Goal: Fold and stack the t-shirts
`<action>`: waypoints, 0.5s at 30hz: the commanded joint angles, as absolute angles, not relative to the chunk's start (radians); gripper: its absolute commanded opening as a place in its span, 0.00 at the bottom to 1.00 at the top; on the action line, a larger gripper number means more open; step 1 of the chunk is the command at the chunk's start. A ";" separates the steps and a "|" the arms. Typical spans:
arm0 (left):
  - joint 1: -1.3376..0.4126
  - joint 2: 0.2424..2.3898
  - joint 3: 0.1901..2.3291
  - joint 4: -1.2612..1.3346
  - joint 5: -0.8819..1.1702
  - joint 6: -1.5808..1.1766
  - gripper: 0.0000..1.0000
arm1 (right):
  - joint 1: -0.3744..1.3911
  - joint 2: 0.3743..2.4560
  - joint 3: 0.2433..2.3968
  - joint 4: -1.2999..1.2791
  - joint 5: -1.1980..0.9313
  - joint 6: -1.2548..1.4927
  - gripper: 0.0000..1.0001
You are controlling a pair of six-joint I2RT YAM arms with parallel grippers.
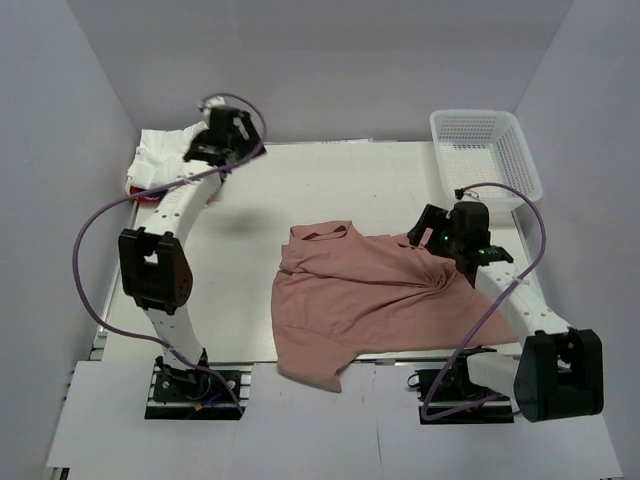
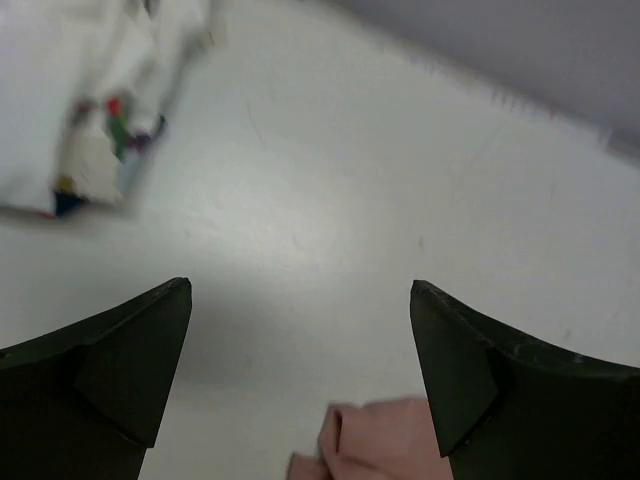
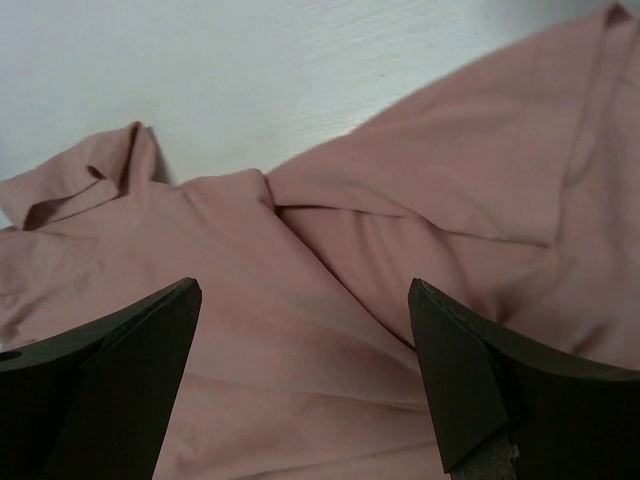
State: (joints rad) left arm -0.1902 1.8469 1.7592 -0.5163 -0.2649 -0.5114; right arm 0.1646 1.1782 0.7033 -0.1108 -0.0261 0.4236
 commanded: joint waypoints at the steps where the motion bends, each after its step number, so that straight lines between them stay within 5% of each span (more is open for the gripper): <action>1: -0.288 1.833 1.613 -0.594 -0.253 -0.495 1.00 | 0.163 1.102 0.677 -0.169 0.119 0.462 0.90; 6: -0.464 1.779 1.442 -0.551 -0.248 -0.445 1.00 | 0.155 1.057 0.638 -0.285 0.256 0.518 0.90; 15: -0.658 1.930 1.535 -0.514 -0.201 -0.273 1.00 | 0.130 1.121 0.630 -0.333 0.253 0.515 0.90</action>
State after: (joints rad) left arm -0.6327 1.8923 1.4677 -0.5453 -0.2108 -0.3519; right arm 0.1379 1.1141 0.6384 -0.3077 0.2184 0.5079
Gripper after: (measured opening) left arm 0.997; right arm 0.899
